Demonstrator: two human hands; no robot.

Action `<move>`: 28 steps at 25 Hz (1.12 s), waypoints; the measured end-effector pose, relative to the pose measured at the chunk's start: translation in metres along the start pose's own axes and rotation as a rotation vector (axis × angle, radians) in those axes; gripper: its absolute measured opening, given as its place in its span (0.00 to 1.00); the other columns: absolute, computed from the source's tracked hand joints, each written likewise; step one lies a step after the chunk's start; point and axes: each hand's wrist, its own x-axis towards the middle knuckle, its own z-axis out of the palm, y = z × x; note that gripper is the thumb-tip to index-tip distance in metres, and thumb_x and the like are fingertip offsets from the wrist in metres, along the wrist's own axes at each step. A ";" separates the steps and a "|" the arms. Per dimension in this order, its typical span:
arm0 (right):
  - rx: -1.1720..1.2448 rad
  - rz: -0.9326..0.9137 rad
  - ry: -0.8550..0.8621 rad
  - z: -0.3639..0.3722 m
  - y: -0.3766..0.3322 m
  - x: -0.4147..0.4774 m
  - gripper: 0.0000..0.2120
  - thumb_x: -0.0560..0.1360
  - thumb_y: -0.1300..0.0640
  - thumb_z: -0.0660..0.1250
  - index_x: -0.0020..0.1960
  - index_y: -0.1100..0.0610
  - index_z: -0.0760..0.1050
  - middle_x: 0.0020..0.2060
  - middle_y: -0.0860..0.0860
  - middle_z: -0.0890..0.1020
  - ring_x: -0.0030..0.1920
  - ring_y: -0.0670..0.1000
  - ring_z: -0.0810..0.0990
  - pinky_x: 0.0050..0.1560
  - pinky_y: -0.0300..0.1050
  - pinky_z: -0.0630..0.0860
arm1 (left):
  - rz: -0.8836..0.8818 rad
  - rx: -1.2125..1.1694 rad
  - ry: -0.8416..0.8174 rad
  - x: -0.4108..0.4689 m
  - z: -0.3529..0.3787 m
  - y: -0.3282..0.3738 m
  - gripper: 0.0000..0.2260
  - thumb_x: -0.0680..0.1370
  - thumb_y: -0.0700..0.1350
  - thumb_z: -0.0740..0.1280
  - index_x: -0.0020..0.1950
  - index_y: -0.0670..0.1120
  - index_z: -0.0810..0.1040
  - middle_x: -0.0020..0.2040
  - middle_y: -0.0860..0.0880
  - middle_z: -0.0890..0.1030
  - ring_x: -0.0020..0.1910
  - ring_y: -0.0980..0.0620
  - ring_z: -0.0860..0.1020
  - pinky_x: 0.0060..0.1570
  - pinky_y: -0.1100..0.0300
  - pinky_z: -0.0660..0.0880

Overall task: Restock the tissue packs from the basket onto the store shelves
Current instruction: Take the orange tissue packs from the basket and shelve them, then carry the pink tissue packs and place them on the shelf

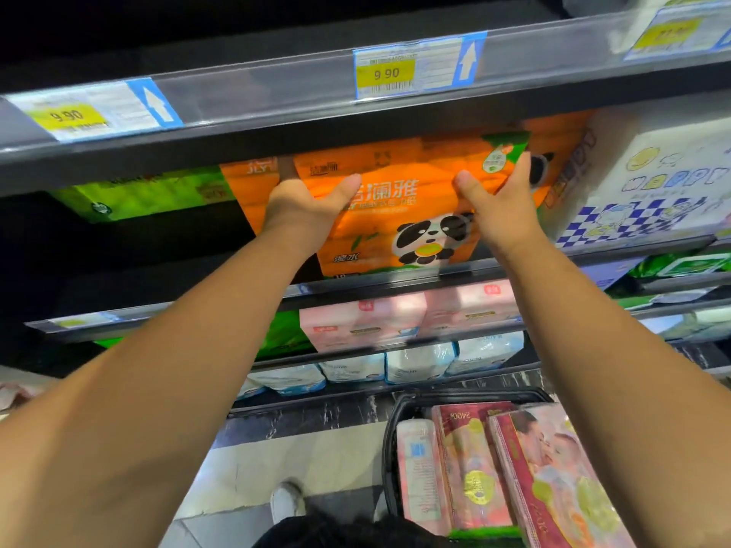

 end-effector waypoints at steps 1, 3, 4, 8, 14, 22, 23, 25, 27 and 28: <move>0.000 -0.004 0.002 0.000 0.000 0.000 0.27 0.77 0.53 0.69 0.70 0.50 0.58 0.57 0.44 0.75 0.53 0.40 0.76 0.46 0.31 0.72 | -0.004 0.011 -0.014 0.001 0.000 -0.001 0.21 0.74 0.64 0.66 0.50 0.47 0.72 0.47 0.49 0.75 0.45 0.50 0.74 0.42 0.59 0.67; -0.008 -0.010 0.015 0.001 0.001 -0.001 0.27 0.77 0.53 0.69 0.70 0.50 0.58 0.59 0.44 0.75 0.54 0.40 0.76 0.45 0.31 0.72 | -0.001 0.019 -0.039 0.002 -0.001 -0.002 0.21 0.73 0.65 0.66 0.48 0.47 0.71 0.47 0.48 0.76 0.46 0.50 0.75 0.42 0.59 0.68; -0.012 -0.013 0.024 0.001 0.002 -0.001 0.29 0.77 0.53 0.69 0.71 0.51 0.58 0.60 0.45 0.75 0.56 0.42 0.76 0.47 0.32 0.73 | 0.005 0.020 -0.048 0.002 -0.002 -0.002 0.21 0.73 0.65 0.66 0.48 0.47 0.72 0.47 0.48 0.76 0.46 0.50 0.75 0.42 0.58 0.68; 0.000 -0.007 0.067 0.005 0.000 -0.008 0.33 0.75 0.50 0.70 0.74 0.51 0.57 0.63 0.46 0.75 0.62 0.47 0.76 0.61 0.47 0.76 | 0.071 0.010 -0.086 -0.004 -0.014 -0.006 0.19 0.74 0.62 0.68 0.45 0.46 0.73 0.42 0.50 0.75 0.45 0.50 0.75 0.37 0.62 0.69; -0.078 -0.007 0.088 0.017 0.008 -0.051 0.39 0.73 0.49 0.73 0.75 0.53 0.54 0.68 0.50 0.70 0.67 0.51 0.71 0.68 0.54 0.70 | 0.241 -0.256 -0.154 -0.024 -0.017 -0.047 0.27 0.74 0.50 0.73 0.65 0.49 0.61 0.59 0.52 0.76 0.59 0.49 0.77 0.58 0.48 0.77; -0.347 0.115 0.143 0.034 0.012 -0.139 0.43 0.72 0.47 0.74 0.78 0.51 0.52 0.74 0.55 0.62 0.73 0.55 0.62 0.68 0.46 0.62 | 0.389 -0.136 -0.287 -0.061 -0.026 -0.094 0.39 0.73 0.47 0.74 0.77 0.50 0.56 0.73 0.47 0.67 0.70 0.46 0.69 0.67 0.45 0.69; -0.394 0.133 0.145 0.039 0.014 -0.153 0.43 0.72 0.46 0.73 0.78 0.51 0.52 0.74 0.55 0.61 0.73 0.55 0.62 0.68 0.47 0.63 | 0.415 -0.097 -0.283 -0.064 -0.027 -0.100 0.38 0.73 0.47 0.74 0.77 0.48 0.57 0.73 0.47 0.68 0.69 0.46 0.69 0.67 0.46 0.69; -0.477 0.175 0.145 0.047 0.019 -0.181 0.41 0.73 0.45 0.72 0.78 0.50 0.54 0.75 0.56 0.60 0.73 0.57 0.63 0.68 0.52 0.65 | 0.463 -0.034 -0.327 -0.070 -0.026 -0.113 0.37 0.73 0.50 0.74 0.76 0.47 0.59 0.73 0.46 0.68 0.69 0.45 0.69 0.67 0.47 0.69; -0.526 0.228 0.169 0.053 0.028 -0.211 0.39 0.73 0.44 0.71 0.77 0.50 0.55 0.75 0.56 0.60 0.72 0.57 0.64 0.67 0.55 0.67 | 0.566 0.095 -0.429 -0.077 -0.020 -0.126 0.35 0.74 0.51 0.73 0.76 0.47 0.61 0.72 0.44 0.68 0.68 0.43 0.69 0.66 0.49 0.69; -0.536 0.251 0.179 0.055 0.033 -0.225 0.39 0.73 0.45 0.72 0.77 0.50 0.55 0.75 0.57 0.59 0.72 0.58 0.64 0.67 0.56 0.67 | 0.646 0.155 -0.455 -0.081 -0.016 -0.133 0.34 0.74 0.51 0.73 0.75 0.46 0.62 0.71 0.43 0.69 0.67 0.42 0.71 0.64 0.49 0.69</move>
